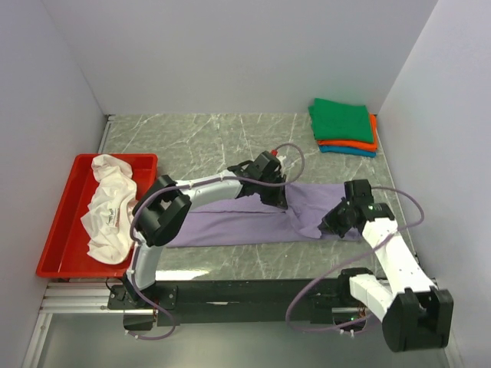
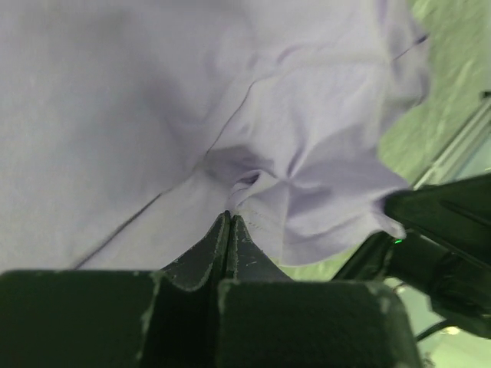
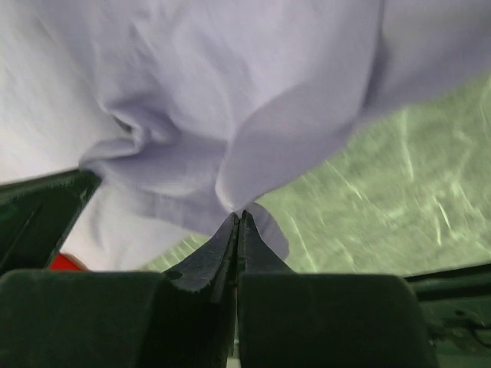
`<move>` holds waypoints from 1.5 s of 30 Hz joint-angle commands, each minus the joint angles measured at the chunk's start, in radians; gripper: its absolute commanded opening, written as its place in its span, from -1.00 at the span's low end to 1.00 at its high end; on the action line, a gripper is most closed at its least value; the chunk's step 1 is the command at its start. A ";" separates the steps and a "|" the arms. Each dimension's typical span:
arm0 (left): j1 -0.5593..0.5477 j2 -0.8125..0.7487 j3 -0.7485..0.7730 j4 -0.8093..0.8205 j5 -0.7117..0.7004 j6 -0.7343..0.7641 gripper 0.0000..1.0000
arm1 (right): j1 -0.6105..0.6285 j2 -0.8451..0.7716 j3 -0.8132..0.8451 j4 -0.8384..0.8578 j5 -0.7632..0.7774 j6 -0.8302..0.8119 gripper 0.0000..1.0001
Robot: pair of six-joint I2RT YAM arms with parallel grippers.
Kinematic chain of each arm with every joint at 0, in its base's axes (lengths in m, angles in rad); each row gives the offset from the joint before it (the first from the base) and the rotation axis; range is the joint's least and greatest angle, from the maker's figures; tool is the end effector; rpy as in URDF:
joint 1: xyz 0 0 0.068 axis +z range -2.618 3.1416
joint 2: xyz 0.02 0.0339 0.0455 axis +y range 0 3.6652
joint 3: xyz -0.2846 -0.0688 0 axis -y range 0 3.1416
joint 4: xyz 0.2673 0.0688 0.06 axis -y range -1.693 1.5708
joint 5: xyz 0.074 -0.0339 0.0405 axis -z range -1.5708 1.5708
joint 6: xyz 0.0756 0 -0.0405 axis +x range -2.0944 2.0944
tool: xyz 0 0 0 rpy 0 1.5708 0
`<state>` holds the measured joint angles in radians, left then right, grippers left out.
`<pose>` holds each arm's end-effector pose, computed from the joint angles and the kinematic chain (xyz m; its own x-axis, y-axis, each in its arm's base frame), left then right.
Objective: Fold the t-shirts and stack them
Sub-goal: Fold the tshirt
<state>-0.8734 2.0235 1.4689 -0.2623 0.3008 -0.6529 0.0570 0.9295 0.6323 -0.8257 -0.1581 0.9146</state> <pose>0.3061 -0.4002 0.1731 -0.8958 0.1657 -0.4125 0.4006 0.7032 -0.5874 0.1863 0.0226 0.1867 -0.6475 0.7468 -0.1518 0.6371 0.6398 0.4297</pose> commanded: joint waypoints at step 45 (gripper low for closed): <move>0.041 -0.125 -0.156 0.094 -0.014 -0.099 -0.31 | -0.220 0.141 -0.051 0.402 -0.104 -0.180 -0.24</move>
<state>-0.7979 1.8912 1.2903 -0.1806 0.3119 -0.7719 -0.1688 1.0737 0.6289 -0.4751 -0.2565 0.7559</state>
